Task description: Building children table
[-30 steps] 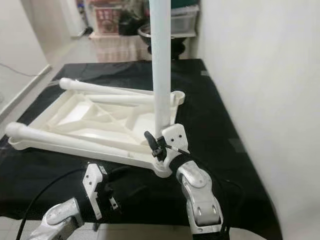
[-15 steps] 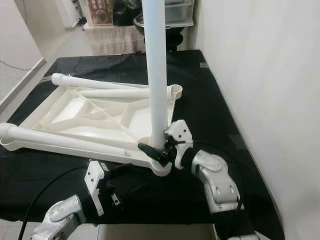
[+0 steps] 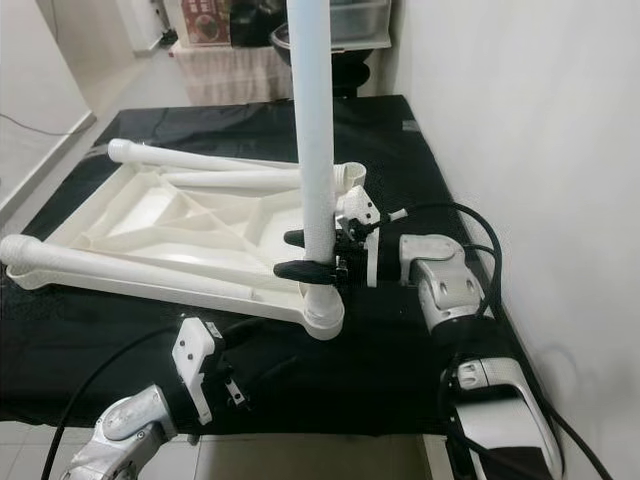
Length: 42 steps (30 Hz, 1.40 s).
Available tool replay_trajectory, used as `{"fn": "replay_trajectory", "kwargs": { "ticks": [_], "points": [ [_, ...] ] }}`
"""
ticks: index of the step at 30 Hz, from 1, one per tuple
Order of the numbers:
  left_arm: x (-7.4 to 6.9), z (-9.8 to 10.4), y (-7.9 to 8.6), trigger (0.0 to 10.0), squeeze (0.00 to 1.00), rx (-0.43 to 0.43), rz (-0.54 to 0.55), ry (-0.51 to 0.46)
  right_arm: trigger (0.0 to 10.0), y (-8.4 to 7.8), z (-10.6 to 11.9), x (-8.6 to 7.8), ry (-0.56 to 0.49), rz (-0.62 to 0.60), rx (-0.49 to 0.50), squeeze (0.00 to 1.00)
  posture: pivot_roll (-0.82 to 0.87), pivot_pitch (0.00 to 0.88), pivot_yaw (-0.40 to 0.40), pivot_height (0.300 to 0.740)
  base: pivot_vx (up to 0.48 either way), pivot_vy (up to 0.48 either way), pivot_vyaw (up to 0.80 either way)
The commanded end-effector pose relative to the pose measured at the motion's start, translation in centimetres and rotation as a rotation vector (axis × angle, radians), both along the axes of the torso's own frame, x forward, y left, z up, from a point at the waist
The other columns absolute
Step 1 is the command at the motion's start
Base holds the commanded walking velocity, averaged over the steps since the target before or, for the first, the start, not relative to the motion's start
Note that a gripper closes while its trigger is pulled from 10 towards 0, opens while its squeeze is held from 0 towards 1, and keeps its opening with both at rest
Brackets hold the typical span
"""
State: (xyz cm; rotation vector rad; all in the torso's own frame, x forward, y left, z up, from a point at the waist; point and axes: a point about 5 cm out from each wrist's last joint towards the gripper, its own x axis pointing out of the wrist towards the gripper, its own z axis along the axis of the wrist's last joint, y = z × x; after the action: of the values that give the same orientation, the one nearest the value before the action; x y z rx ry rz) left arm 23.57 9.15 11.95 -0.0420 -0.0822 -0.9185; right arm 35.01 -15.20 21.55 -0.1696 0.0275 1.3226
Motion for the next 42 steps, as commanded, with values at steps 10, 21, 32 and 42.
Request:
{"fn": "replay_trajectory", "kwargs": {
  "ticks": [10, 21, 32, 42],
  "points": [
    [-0.2, -0.6, -0.1, 10.0, 0.0, 0.005, 0.004, 0.019, 0.0, -1.0, -1.4, -0.4, -0.031, -0.113, -0.009, 0.0, -0.01, 0.113, 0.033, 0.74, 0.0, 0.0, 0.0],
    [0.0, -0.5, 0.4, 10.0, 0.0, -0.004, 0.002, 0.024, 0.0, 1.1, -8.8, -4.3, 0.042, -0.996, -0.005, 0.0, -0.07, 0.118, 0.056, 0.74, 0.0, 0.0, 0.0],
    [0.3, -0.7, 0.1, 10.0, 0.0, -0.014, 0.006, 0.031, 10.0, 2.5, -6.8, -2.1, -0.025, -0.88, 0.025, 0.81, -0.05, 0.098, 0.033, 0.74, 0.0, 0.0, 0.0],
    [0.3, -0.9, -0.1, 10.0, 0.0, -0.01, -0.003, 0.037, 10.0, 3.3, -3.8, -1.8, -0.014, -0.436, 0.082, 0.0, -0.03, 0.079, 0.032, 0.74, 0.0, 0.0, 0.0]
  ]
}}
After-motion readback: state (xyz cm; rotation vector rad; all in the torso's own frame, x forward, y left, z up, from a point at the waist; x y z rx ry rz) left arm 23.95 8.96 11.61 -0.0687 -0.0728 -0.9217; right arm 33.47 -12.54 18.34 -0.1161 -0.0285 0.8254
